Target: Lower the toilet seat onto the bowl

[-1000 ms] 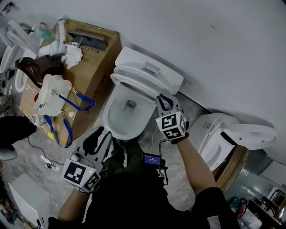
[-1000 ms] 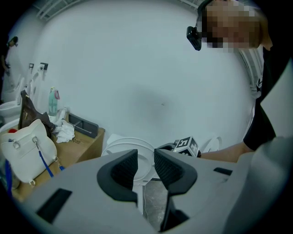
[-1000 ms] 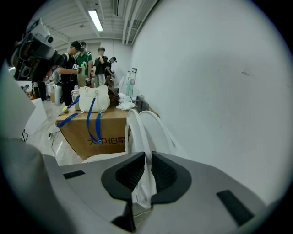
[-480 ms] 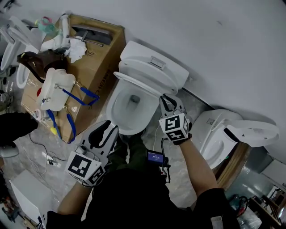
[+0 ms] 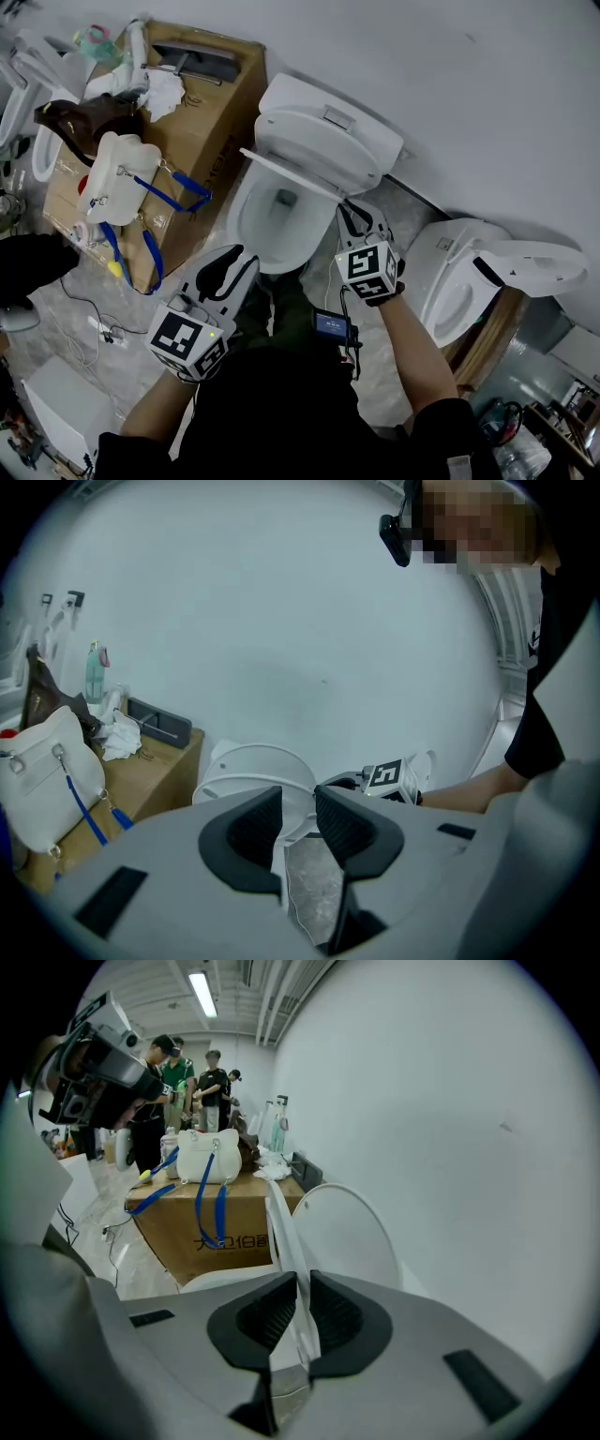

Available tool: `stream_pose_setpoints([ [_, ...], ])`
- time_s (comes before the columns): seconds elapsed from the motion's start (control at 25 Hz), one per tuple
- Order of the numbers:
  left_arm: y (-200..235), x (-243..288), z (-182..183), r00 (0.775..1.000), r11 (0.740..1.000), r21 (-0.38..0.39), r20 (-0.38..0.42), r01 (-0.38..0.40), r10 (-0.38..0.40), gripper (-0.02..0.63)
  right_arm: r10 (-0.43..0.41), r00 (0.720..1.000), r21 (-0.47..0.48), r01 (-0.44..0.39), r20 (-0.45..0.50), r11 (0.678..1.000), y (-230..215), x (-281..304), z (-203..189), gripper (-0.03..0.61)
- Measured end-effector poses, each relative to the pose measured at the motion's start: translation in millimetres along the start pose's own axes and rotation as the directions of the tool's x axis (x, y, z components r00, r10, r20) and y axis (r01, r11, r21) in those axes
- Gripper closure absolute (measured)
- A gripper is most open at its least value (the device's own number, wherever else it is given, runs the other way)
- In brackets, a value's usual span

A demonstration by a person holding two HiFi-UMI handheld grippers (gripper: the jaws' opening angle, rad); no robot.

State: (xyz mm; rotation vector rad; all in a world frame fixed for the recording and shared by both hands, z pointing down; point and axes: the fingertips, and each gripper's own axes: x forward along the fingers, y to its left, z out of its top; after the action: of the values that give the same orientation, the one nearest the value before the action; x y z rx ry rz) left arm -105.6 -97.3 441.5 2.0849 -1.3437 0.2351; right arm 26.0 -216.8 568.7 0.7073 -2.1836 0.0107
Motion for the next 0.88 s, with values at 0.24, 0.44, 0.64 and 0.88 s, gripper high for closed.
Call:
stream_pose_setpoints([
  [0.24, 4, -4, -9, 1.0, 1.0, 0.011, -0.015, 0.017, -0.017, 0.492, 0.005, 1.0, -0.022, -0.005, -0.011, 1.0, 26, -7, -8, 0.514],
  [0.44, 5, -8, -20, 0.999, 1.0, 0.009, -0.029, 0.028, -0.028, 0.492, 0.02, 0.999, -0.051, -0.021, -0.03, 0.998, 50, -11, -16, 0.514],
  [0.64, 16, -15, -30, 1.0, 1.0, -0.009, -0.029, 0.008, -0.008, 0.492, 0.037, 0.998, -0.059, -0.04, -0.052, 0.997, 77, -15, -26, 0.512],
  [0.88, 24, -21, -47, 0.998, 1.0, -0.011, -0.06, 0.017, -0.018, 0.492, 0.063, 0.995, -0.06, -0.067, -0.077, 0.996, 107, -15, -38, 0.509],
])
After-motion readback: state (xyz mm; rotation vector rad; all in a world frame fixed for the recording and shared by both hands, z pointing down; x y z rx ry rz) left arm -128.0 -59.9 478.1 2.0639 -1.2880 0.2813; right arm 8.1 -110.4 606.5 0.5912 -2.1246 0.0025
